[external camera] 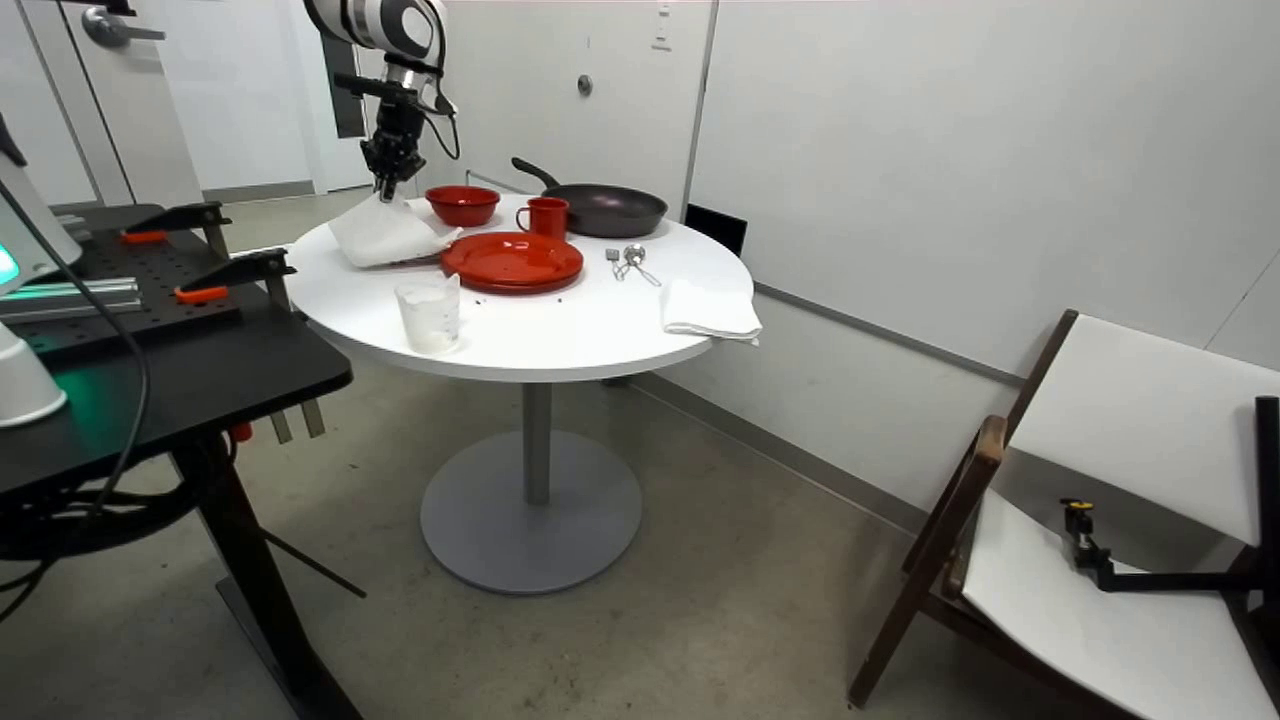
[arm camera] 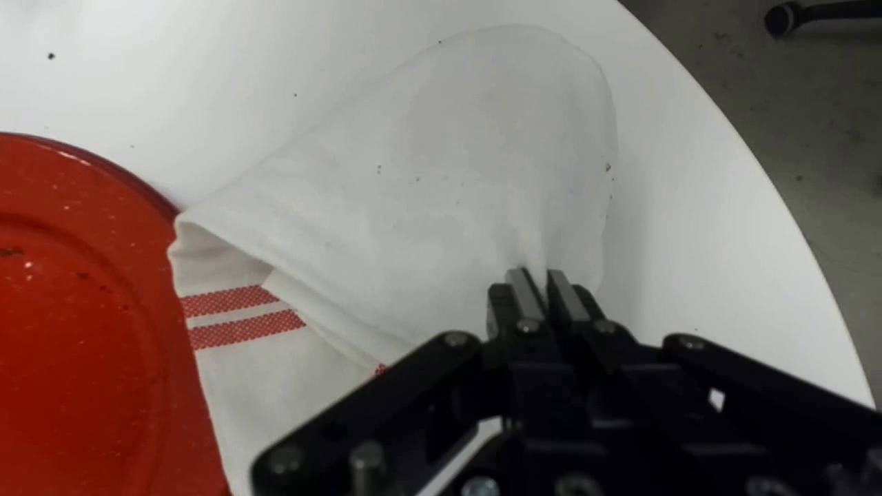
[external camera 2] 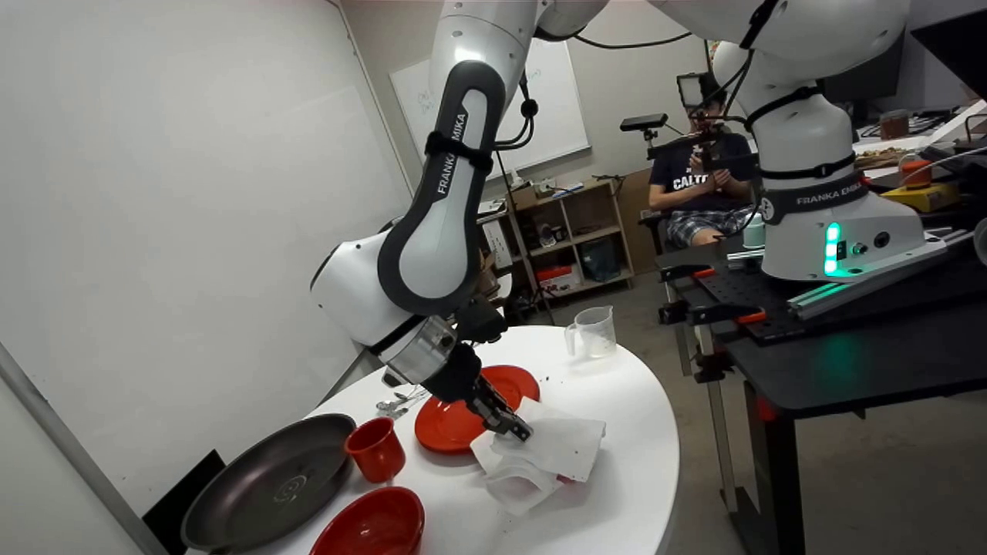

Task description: Use the white towel on the left to wipe the red plate, place the towel back on the left side of the table

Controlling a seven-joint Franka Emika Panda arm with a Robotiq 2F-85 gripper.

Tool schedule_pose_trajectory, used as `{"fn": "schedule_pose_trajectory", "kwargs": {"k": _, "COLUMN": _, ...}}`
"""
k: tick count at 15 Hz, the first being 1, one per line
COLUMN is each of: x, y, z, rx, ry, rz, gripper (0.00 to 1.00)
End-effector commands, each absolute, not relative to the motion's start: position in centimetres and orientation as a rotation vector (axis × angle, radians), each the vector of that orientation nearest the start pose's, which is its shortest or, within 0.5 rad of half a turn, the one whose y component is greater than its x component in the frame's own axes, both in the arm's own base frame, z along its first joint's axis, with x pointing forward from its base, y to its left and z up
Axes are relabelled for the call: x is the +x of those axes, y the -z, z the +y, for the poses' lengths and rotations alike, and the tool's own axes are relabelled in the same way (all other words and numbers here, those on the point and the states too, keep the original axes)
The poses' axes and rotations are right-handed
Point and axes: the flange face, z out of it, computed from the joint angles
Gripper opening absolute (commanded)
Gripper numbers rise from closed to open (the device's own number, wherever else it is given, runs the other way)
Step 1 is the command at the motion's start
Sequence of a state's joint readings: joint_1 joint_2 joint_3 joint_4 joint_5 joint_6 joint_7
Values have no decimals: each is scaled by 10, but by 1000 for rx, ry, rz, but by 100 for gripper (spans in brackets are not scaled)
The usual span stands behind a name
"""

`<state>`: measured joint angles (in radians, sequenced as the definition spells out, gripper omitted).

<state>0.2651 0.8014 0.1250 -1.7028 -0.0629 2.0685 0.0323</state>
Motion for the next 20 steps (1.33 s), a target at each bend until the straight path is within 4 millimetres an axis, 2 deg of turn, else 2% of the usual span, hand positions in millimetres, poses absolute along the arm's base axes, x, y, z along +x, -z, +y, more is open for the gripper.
{"fn": "schedule_pose_trajectory", "kwargs": {"k": 1, "x": 563, "y": -107, "z": 236, "rx": -3018, "ry": -703, "rz": -673, "gripper": 3}}
{"fn": "schedule_pose_trajectory", "kwargs": {"k": 5, "x": 557, "y": -108, "z": 252, "rx": -2979, "ry": -722, "rz": -708, "gripper": 3}}
{"fn": "schedule_pose_trajectory", "kwargs": {"k": 9, "x": 565, "y": -99, "z": 256, "rx": -2992, "ry": -682, "rz": -673, "gripper": 3}}
{"fn": "schedule_pose_trajectory", "kwargs": {"k": 15, "x": 591, "y": -57, "z": 244, "rx": -2945, "ry": -522, "rz": -364, "gripper": 3}}
{"fn": "schedule_pose_trajectory", "kwargs": {"k": 20, "x": 599, "y": -28, "z": 237, "rx": -2930, "ry": -513, "rz": -195, "gripper": 3}}
